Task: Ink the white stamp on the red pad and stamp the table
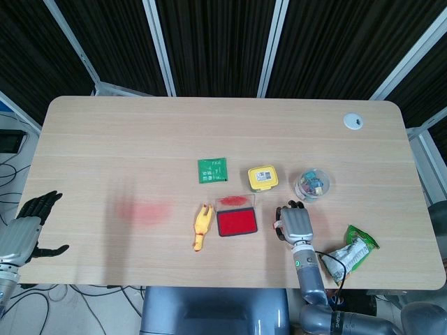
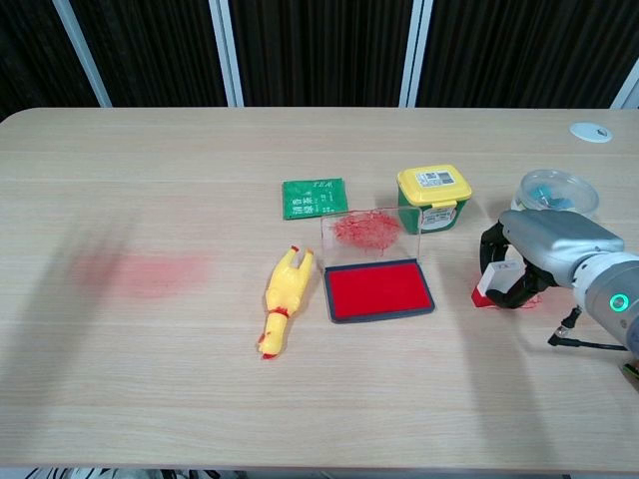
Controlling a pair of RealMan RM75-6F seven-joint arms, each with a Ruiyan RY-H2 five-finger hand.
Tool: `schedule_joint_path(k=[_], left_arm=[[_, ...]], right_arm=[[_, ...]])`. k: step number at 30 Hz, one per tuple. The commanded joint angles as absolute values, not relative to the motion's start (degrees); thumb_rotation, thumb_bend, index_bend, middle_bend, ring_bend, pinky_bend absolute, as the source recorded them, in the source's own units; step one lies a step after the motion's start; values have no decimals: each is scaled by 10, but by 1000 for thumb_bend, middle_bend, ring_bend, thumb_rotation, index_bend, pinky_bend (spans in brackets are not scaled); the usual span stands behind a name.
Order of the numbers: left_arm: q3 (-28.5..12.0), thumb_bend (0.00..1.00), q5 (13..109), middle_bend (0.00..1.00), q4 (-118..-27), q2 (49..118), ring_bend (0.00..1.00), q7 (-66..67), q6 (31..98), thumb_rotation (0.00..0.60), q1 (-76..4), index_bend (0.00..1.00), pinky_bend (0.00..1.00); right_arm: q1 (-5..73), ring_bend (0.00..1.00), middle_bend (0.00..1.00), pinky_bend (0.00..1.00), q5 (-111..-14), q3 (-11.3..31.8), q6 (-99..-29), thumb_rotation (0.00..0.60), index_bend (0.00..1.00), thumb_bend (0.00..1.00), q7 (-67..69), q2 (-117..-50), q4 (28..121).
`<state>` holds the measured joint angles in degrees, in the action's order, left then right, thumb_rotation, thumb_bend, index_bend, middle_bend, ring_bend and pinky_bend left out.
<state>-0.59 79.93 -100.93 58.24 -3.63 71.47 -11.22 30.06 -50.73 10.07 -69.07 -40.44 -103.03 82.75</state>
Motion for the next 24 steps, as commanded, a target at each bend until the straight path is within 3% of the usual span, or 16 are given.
schedule_joint_path(k=[1, 24], left_arm=[[-6, 0, 799, 0, -1009, 583, 0, -36, 714, 600, -112, 0, 0], [-6, 0, 798, 0, -1011, 583, 0, -33, 715, 600, -112, 0, 0]], right_arm=[[301, 216, 473, 200, -507, 101, -691, 600, 530, 398, -405, -1030, 827], [305, 216, 472, 200, -505, 102, -690, 600, 530, 398, -411, -1029, 832]])
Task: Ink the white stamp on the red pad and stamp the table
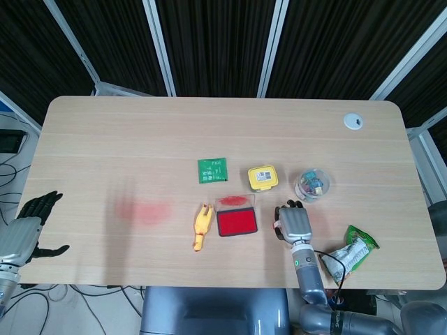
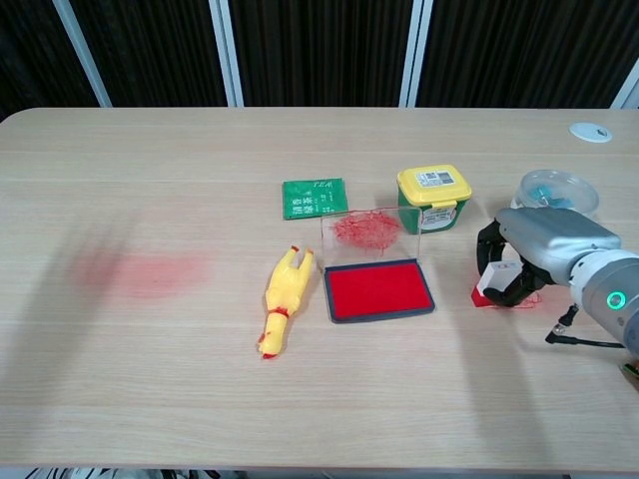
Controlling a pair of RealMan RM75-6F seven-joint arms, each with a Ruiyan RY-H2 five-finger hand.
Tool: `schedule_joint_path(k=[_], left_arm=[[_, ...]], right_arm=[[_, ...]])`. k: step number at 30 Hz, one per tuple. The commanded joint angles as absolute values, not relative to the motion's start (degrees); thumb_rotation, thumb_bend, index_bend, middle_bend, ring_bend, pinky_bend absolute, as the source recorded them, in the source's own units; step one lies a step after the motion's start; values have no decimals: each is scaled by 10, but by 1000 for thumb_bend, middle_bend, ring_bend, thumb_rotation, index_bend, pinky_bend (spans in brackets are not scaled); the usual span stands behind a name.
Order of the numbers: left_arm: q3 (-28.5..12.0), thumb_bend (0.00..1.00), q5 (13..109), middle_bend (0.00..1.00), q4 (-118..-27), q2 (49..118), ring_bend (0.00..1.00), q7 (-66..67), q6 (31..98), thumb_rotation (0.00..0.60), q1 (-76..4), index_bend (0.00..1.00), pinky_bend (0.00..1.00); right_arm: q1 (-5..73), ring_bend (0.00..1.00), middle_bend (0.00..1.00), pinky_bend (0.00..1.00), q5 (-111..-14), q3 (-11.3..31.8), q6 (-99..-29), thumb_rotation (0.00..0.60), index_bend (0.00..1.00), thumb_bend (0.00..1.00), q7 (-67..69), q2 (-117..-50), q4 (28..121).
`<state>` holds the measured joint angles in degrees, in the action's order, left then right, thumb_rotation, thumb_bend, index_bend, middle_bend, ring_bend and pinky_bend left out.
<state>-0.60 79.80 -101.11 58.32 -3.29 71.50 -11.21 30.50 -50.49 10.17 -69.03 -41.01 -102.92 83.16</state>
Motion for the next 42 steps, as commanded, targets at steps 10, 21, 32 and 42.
schedule_joint_path(k=[10, 21, 32, 42], left_arm=[[-6, 0, 798, 0, -1011, 583, 0, -34, 715, 600, -112, 0, 0], [-6, 0, 798, 0, -1011, 583, 0, -34, 715, 600, -112, 0, 0], [-6, 0, 798, 0, -1012, 583, 0, -35, 715, 600, -112, 0, 0], [-6, 0, 799, 0, -1011, 583, 0, -35, 715, 600, -112, 0, 0]], right_arm=[[306, 216, 472, 200, -502, 101, -691, 600, 529, 398, -412, -1031, 831], [308, 249, 500, 200, -499, 100, -688, 600, 570, 467, -414, -1033, 828], [306, 310, 577, 200, -510, 98, -691, 600, 655, 516, -406, -1031, 829], [305, 329, 595, 200, -534, 97, -699, 600, 673, 522, -392, -1023, 848]])
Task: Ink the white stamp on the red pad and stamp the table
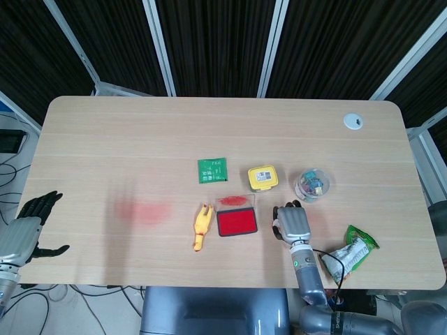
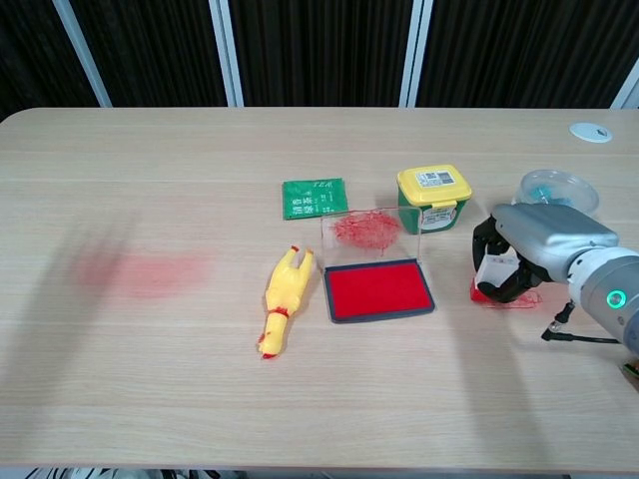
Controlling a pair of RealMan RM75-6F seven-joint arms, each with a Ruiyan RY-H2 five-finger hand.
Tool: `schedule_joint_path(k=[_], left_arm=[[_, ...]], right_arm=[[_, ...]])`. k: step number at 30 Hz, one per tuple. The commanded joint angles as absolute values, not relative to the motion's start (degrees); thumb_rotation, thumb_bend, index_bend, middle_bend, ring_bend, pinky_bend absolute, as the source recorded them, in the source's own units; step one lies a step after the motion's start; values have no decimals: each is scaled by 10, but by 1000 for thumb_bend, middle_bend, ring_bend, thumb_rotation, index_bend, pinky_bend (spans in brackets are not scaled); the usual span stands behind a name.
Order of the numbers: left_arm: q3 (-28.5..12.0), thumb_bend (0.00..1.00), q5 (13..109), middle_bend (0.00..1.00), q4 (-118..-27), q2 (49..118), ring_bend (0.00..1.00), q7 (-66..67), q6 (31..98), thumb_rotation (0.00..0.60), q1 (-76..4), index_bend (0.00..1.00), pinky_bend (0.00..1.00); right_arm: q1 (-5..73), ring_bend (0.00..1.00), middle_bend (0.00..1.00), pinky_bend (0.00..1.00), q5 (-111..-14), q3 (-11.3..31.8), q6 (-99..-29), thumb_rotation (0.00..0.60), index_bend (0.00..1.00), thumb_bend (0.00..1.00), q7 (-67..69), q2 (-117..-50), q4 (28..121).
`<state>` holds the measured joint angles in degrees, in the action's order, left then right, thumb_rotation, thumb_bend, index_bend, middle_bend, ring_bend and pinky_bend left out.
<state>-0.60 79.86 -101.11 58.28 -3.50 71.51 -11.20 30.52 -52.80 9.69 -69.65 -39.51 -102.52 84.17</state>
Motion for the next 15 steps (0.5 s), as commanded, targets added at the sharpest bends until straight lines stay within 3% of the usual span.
schedule_joint_path(k=[1, 15], left_arm=[[-6, 0, 799, 0, -1011, 583, 0, -35, 715, 600, -112, 0, 0], [-6, 0, 799, 0, -1011, 583, 0, -36, 716, 600, -112, 0, 0]], right_arm=[[306, 333, 595, 201, -537, 97, -700, 600, 674, 523, -391, -1022, 853], [324, 396, 622, 214, -558, 107, -707, 600, 702, 522, -408, -1035, 893]])
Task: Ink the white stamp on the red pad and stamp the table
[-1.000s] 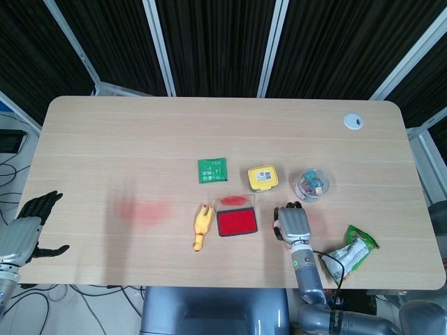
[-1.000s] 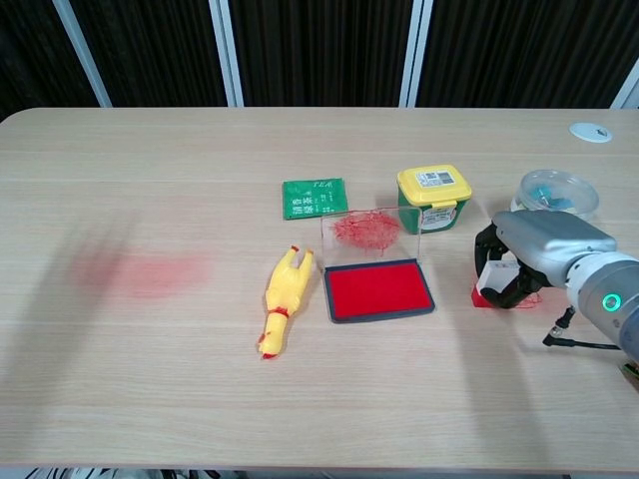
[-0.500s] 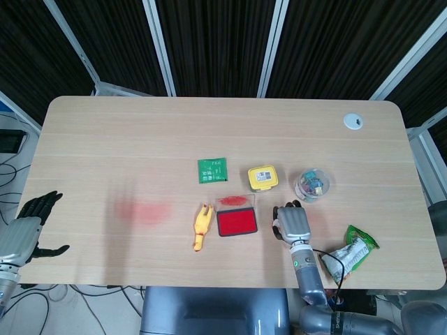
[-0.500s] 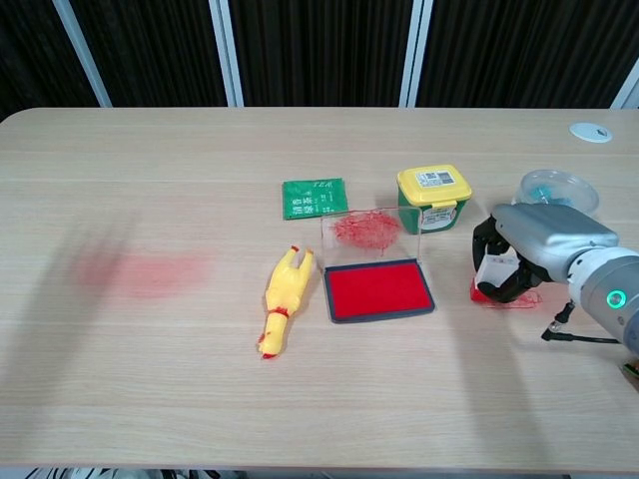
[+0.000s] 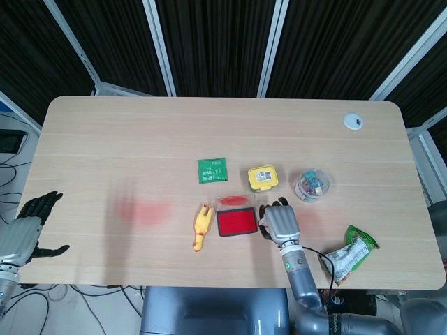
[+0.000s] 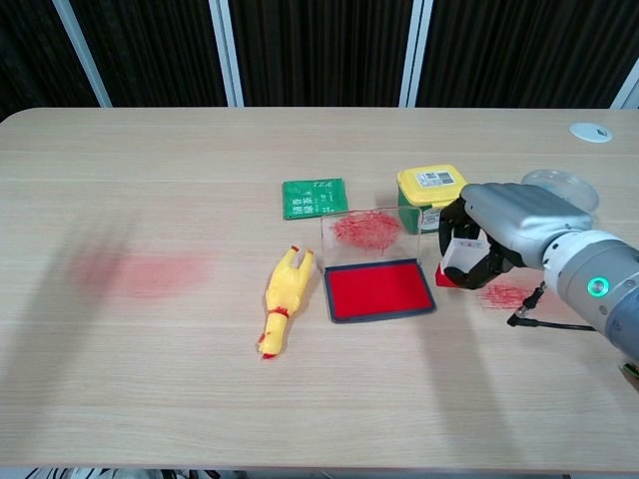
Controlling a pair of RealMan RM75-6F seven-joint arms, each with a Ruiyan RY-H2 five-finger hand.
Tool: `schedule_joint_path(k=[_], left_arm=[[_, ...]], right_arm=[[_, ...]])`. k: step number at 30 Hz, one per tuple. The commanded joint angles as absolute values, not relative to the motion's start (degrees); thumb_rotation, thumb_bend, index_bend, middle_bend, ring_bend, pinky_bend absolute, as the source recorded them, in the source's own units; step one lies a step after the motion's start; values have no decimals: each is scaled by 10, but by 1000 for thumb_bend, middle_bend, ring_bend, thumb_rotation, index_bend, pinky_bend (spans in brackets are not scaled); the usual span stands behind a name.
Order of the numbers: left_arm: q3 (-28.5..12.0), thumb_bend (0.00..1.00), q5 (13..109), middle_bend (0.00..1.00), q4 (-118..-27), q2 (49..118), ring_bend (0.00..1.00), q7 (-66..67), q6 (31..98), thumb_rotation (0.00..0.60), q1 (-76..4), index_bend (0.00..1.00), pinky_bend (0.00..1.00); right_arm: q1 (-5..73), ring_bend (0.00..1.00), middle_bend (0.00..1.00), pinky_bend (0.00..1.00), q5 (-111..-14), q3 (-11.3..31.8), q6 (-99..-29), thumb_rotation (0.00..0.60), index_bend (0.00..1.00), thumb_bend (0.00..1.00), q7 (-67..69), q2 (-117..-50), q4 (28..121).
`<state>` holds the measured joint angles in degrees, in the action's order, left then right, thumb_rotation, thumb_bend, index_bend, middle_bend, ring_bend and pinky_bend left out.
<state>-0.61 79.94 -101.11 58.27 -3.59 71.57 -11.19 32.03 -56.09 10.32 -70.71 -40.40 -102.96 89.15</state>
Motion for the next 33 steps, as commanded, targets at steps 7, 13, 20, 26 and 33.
schedule_joint_path(k=[7, 13, 20, 26, 33], left_arm=[[-8, 0, 797, 0, -1010, 582, 0, -38, 715, 600, -113, 0, 0], [-10, 0, 795, 0, -1009, 582, 0, -43, 714, 600, -114, 0, 0], [-11, 0, 795, 0, -1008, 580, 0, -50, 711, 600, -115, 0, 0], [-11, 0, 795, 0, -1010, 579, 0, -54, 708, 600, -117, 0, 0], [-12, 0, 793, 0, -1010, 578, 0, -58, 706, 600, -118, 0, 0]], right_arm=[[340, 415, 632, 213, -547, 119, -706, 600, 714, 522, -426, -1061, 896], [358, 437, 644, 232, -541, 128, -705, 600, 726, 523, -446, -1091, 880], [372, 500, 655, 430, -535, 135, -703, 600, 739, 523, -455, -1115, 863], [378, 511, 660, 465, -529, 139, -699, 600, 746, 524, -458, -1125, 849], [391, 511, 661, 465, -523, 145, -690, 600, 749, 525, -460, -1146, 823]])
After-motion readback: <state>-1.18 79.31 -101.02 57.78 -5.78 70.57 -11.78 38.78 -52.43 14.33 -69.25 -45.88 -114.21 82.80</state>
